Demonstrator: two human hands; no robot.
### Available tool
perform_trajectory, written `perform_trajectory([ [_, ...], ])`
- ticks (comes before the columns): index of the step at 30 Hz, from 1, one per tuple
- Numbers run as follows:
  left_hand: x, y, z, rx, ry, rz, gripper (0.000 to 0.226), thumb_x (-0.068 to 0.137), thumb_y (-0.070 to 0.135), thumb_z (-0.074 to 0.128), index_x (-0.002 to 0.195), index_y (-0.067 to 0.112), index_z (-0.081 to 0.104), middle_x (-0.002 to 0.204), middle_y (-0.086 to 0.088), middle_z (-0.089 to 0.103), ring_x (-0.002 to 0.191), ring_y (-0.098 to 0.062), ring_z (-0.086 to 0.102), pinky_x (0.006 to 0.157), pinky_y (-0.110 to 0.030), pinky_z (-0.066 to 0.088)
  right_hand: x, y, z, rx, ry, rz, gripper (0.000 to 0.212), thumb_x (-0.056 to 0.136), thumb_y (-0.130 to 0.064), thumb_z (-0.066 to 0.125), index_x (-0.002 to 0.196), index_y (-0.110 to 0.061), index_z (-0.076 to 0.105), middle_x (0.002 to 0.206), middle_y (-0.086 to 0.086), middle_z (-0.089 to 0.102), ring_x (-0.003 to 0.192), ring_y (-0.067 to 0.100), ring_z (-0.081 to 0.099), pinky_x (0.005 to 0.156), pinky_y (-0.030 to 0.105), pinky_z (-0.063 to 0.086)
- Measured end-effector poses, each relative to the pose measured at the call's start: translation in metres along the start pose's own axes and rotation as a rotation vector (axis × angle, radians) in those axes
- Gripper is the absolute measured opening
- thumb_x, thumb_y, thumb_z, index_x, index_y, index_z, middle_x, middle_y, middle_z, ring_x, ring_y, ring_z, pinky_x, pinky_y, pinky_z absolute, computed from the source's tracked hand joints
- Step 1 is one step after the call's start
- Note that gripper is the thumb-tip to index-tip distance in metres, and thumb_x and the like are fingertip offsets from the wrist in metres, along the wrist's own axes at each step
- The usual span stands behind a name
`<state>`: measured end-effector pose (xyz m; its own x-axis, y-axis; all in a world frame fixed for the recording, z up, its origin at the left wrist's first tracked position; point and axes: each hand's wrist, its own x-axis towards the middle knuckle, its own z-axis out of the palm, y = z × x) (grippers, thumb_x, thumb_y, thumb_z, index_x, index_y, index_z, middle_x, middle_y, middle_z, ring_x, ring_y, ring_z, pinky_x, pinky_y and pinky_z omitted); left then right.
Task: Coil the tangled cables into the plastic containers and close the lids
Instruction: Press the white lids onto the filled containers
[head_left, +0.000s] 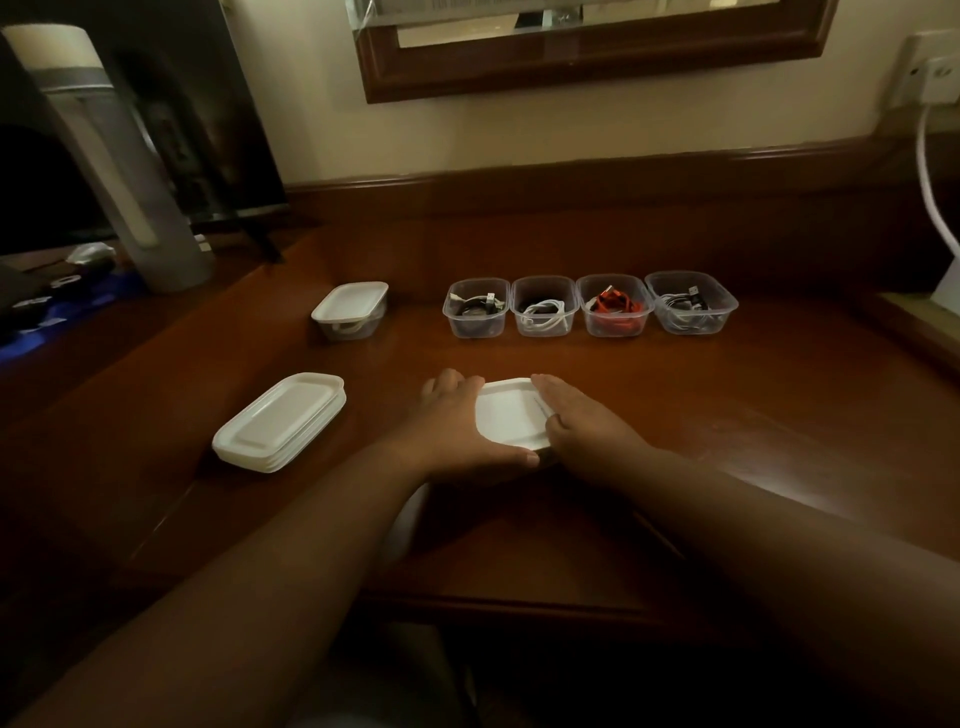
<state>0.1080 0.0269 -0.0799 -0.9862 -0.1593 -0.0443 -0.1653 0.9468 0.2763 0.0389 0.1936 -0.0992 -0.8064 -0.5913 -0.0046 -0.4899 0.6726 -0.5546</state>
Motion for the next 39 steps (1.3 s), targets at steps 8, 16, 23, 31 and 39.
perform_trajectory([
  [8,0.001,0.003,0.011,0.052,-0.004,-0.046,0.116,0.060,0.090,0.059,0.150,0.026,0.023,0.151,0.000,0.030,0.142,-0.023,0.026,0.120,-0.048,0.015,0.005,0.004,0.001,0.083,-0.061,0.072,0.060,0.105,-0.015,0.034,0.158,-0.031,0.012,0.166,0.000,-0.004,0.152,0.022,0.007,0.118,0.035,0.019],
  [16,0.006,0.001,0.013,0.073,0.024,0.006,0.112,0.061,0.092,0.054,0.147,0.024,0.030,0.147,0.000,0.040,0.133,-0.022,0.038,0.111,-0.042,0.031,0.007,0.010,0.001,0.106,-0.077,0.033,0.057,0.105,-0.017,0.033,0.158,-0.026,0.013,0.166,0.000,0.007,0.151,0.018,0.012,0.119,0.033,0.015],
  [23,0.005,0.000,0.017,0.103,0.022,0.014,0.118,0.060,0.095,0.050,0.150,0.025,0.021,0.149,0.001,0.034,0.134,-0.020,0.035,0.108,-0.040,0.030,0.013,0.000,-0.007,0.144,-0.022,0.049,0.041,0.104,-0.036,0.039,0.142,-0.021,0.037,0.141,0.006,0.047,0.113,0.018,0.049,0.094,0.036,0.043],
  [31,0.006,0.000,0.017,0.215,-0.036,0.047,0.134,0.055,0.104,0.026,0.158,0.021,0.003,0.165,-0.001,0.014,0.150,-0.020,0.014,0.121,-0.046,-0.002,0.035,-0.007,-0.007,-0.344,-0.192,-0.012,0.063,0.103,-0.054,0.025,0.157,-0.033,0.000,0.166,-0.001,-0.003,0.152,0.028,0.007,0.119,0.056,0.010],
  [39,0.004,-0.002,0.017,0.097,-0.048,0.053,0.129,0.057,0.095,0.033,0.158,0.021,0.000,0.167,0.003,0.004,0.152,-0.016,0.005,0.121,-0.038,0.002,0.037,0.002,-0.001,-0.189,-0.144,-0.043,0.059,0.103,-0.046,0.031,0.157,-0.031,0.010,0.163,0.000,0.015,0.143,0.028,0.029,0.114,0.051,0.029],
])
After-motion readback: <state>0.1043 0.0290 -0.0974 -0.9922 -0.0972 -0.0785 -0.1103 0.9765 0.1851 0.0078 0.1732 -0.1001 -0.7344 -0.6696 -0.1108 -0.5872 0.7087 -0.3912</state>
